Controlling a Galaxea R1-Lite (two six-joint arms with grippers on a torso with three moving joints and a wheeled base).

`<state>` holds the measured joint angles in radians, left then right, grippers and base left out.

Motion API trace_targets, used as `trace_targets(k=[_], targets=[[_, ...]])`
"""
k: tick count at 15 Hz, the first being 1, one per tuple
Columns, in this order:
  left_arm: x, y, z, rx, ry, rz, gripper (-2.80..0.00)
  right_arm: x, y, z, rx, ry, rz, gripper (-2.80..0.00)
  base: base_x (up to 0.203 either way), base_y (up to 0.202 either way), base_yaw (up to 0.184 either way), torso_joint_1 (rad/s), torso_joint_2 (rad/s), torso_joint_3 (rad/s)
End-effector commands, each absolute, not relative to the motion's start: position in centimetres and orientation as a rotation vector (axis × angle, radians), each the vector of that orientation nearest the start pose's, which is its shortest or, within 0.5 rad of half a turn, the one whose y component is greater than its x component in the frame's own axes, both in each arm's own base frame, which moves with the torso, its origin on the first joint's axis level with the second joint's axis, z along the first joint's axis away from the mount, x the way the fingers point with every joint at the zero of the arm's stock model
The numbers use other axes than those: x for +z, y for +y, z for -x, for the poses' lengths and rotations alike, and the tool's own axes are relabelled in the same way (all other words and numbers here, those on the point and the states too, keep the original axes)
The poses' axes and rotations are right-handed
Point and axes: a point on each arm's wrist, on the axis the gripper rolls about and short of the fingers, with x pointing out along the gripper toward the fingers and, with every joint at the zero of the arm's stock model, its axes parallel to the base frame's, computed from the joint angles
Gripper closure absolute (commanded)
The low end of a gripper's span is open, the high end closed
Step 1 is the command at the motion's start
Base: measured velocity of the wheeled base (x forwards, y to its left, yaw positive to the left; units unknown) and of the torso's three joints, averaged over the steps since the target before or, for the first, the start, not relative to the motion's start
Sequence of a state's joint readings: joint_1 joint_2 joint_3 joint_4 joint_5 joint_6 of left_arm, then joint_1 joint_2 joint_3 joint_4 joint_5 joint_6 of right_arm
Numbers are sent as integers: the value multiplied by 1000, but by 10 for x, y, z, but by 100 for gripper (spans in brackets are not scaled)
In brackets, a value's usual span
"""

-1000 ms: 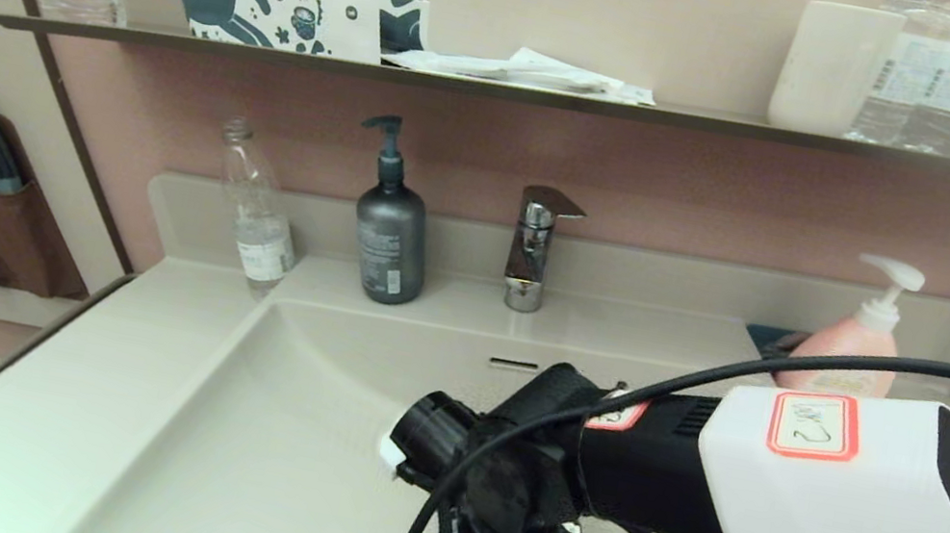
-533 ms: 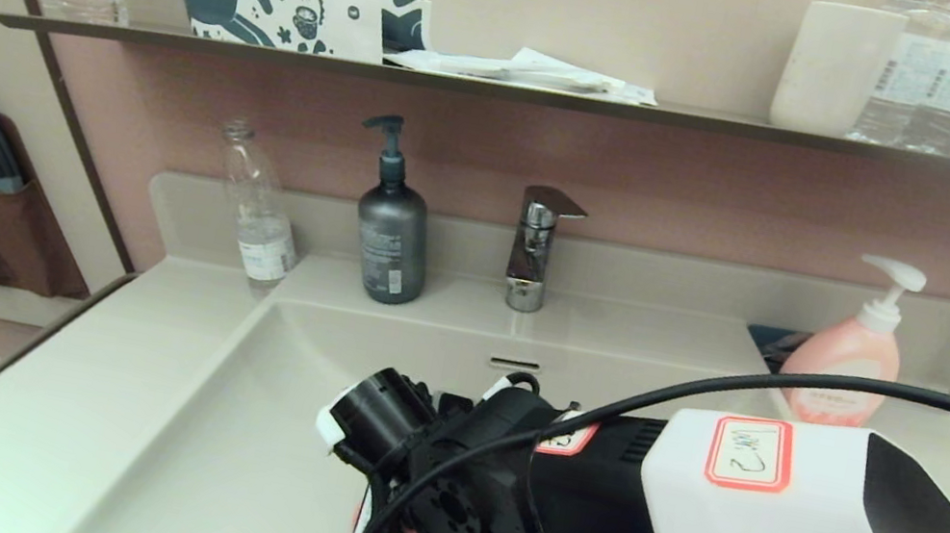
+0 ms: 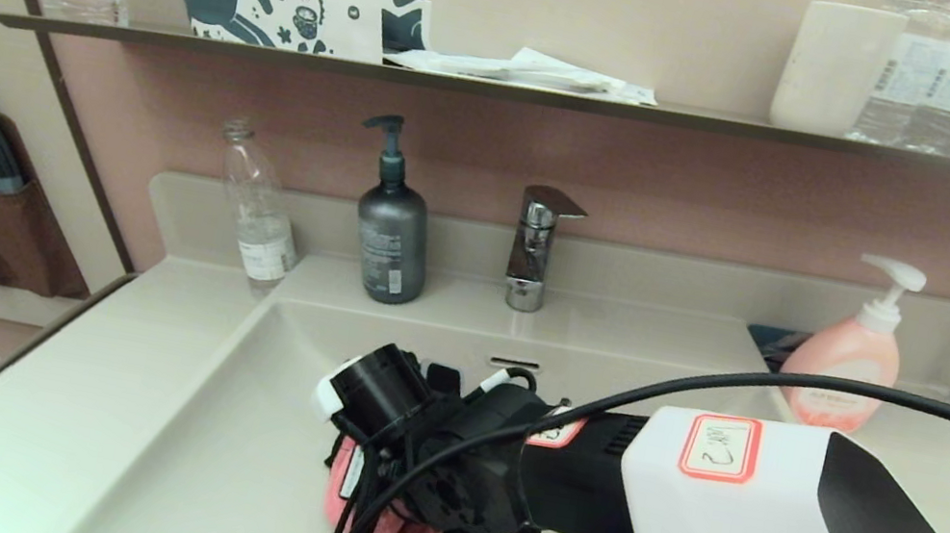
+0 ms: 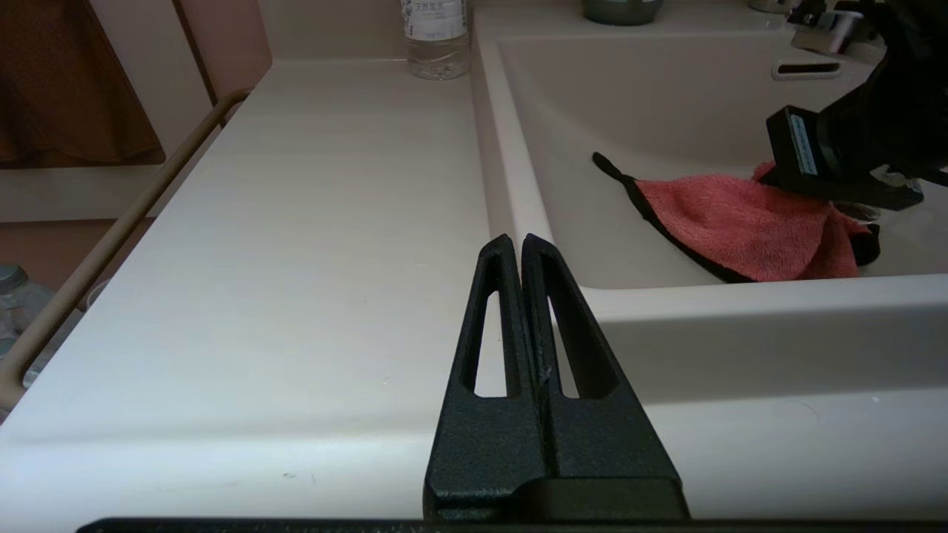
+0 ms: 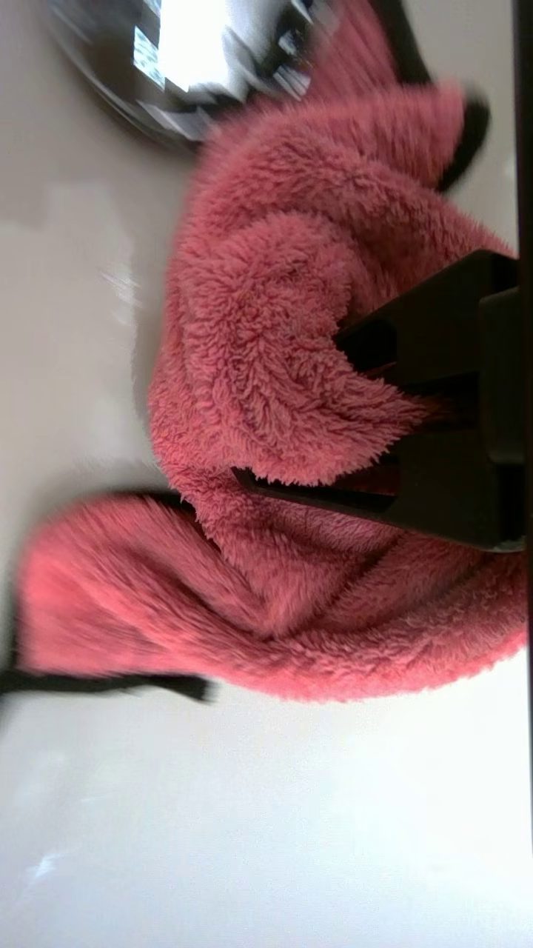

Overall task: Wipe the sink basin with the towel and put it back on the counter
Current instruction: Wipe the sink

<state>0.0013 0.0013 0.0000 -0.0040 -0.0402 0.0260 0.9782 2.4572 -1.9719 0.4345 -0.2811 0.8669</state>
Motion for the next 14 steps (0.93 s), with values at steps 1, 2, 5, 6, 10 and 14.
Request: trace_targets(k=[1, 2, 5, 6, 10, 14], targets=[[76, -1, 23, -38, -4, -26, 0, 98, 391, -289, 217, 861, -228, 0, 0, 0, 0, 0, 0, 0], [76, -1, 23, -38, -4, -26, 0, 97, 388, -293, 206, 844, -213, 0, 0, 0, 0, 0, 0, 0], [76, -1, 23, -40, -4, -26, 0, 97, 385, -303, 197, 809, -228, 0, 0, 0, 0, 0, 0, 0], [76, -1, 23, -40, -4, -26, 0, 97, 384, -308, 202, 790, -245, 0, 0, 0, 0, 0, 0, 0], [76, -1, 23, -38, -4, -26, 0, 84, 386, -319, 219, 759, -222, 0, 0, 0, 0, 0, 0, 0], [76, -1, 23, -40, -4, -26, 0, 73, 382, -325, 203, 767, -164, 0, 0, 0, 0, 0, 0, 0]])
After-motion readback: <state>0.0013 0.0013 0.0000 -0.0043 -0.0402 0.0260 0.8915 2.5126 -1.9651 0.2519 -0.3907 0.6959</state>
